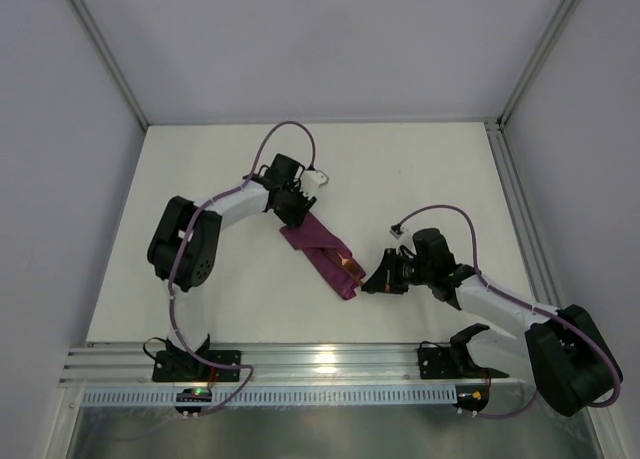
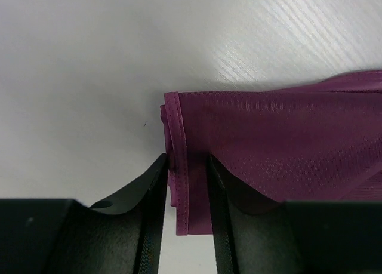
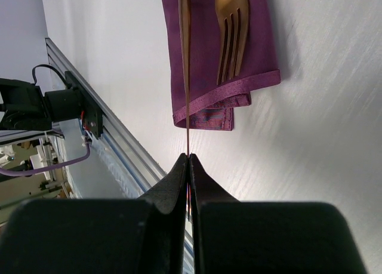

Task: Fold the napkin into a case and place the utensils inside
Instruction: Stuff the knife into the folded napkin.

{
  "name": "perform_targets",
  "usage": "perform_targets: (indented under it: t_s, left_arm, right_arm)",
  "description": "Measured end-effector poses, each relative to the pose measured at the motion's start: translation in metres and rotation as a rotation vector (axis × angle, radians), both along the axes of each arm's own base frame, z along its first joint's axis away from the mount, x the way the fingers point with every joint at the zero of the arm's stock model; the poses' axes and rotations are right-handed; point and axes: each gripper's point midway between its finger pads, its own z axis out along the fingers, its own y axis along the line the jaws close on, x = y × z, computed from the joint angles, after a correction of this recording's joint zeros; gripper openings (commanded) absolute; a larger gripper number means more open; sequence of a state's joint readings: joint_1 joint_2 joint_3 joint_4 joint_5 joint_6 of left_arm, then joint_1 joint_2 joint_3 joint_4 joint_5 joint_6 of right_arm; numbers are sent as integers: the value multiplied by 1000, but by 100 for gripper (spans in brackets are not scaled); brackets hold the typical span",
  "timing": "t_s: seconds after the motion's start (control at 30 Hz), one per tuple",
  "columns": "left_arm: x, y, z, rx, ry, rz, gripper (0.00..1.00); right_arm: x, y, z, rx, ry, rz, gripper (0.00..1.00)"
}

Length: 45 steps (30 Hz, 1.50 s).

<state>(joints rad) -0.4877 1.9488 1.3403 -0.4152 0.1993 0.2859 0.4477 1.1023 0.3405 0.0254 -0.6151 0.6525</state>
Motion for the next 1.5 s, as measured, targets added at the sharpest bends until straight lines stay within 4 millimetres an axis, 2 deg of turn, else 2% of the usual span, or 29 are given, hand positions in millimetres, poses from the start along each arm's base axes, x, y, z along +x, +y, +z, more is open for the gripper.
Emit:
perform_targets:
  t_s: [0.07,0.47,0.93,1.3,1.33,1.37,1.4,1.5]
  left_arm:
    - [-4,2,-7,8,23,0,31]
    - [-10,0,-9,-8,66,14,22]
    - [-15,-2,-10,-30,94,13,20]
    - [-18,-2,-10,-32,97,9,21]
    - [-18,-2,-9,-33,97,9,20]
    - [-18,-1,-10,-32,98,8,20]
    - [-18,-2,-10,-32,97,8,21]
    - [-20,-1,-10,-31,100,8,21]
  right_arm:
    - [0,0,0,0,1,0,3]
    - [6,4,-2,5,3,-9,3]
    - [29,45,0,2,18,25,3]
    - [40,57,-15,-14,55,27,3]
    - [41,58,-15,-15,55,27,8]
    - [44,59,-16,-16,52,25,8]
    - [44,59,-16,-17,52,25,15]
    - [48,58,-18,-40,48,16,28]
